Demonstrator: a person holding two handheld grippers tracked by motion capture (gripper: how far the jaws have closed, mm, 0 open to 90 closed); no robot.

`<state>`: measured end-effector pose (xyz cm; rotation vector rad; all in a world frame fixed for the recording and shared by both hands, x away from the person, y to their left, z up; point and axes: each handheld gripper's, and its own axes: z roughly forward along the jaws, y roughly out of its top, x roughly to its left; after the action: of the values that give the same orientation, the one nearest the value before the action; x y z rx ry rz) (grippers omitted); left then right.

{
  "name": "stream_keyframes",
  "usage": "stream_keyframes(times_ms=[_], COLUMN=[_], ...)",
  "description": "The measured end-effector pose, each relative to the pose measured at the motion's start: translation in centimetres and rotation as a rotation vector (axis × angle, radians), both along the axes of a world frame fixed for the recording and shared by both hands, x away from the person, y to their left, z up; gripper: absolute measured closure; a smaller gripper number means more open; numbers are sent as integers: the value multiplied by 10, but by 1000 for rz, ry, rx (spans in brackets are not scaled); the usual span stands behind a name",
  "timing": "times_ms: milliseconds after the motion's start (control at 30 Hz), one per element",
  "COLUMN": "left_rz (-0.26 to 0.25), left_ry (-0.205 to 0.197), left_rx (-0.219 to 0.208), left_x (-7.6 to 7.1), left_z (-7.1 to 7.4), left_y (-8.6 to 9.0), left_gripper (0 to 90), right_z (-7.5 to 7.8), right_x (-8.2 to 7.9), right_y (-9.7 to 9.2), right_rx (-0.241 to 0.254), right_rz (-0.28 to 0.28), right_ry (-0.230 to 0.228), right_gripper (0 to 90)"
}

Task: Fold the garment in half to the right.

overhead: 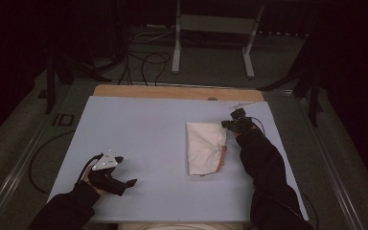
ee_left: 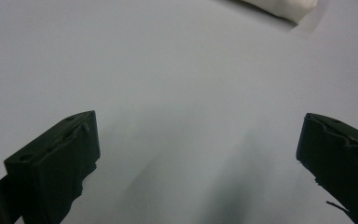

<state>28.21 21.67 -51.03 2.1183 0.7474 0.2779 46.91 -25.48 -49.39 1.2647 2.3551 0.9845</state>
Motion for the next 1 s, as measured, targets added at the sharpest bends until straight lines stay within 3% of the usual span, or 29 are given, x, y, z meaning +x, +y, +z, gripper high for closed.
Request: stream_keyframes(times_ms=[133,267,733,1000], left_rz=[3,3,13,14], left_ry=[2,1,-12,-12], left_rx=[-1,-1,-12,-15], left_x=[0,0,0,0], left_z=[0,0,1,1], left_y=[0,0,2,4], left_gripper=[2,2,1,1], right_z=[15,21,-11,-23], right_x=[-1,1,12,14], right_y=[1,-1,-2,-1], right_rx=[5,6,-24,-42], right_rz=[0,-11,-60,-72], right_ry=[-70,-92,1,22], right_gripper=[880,880,872,857])
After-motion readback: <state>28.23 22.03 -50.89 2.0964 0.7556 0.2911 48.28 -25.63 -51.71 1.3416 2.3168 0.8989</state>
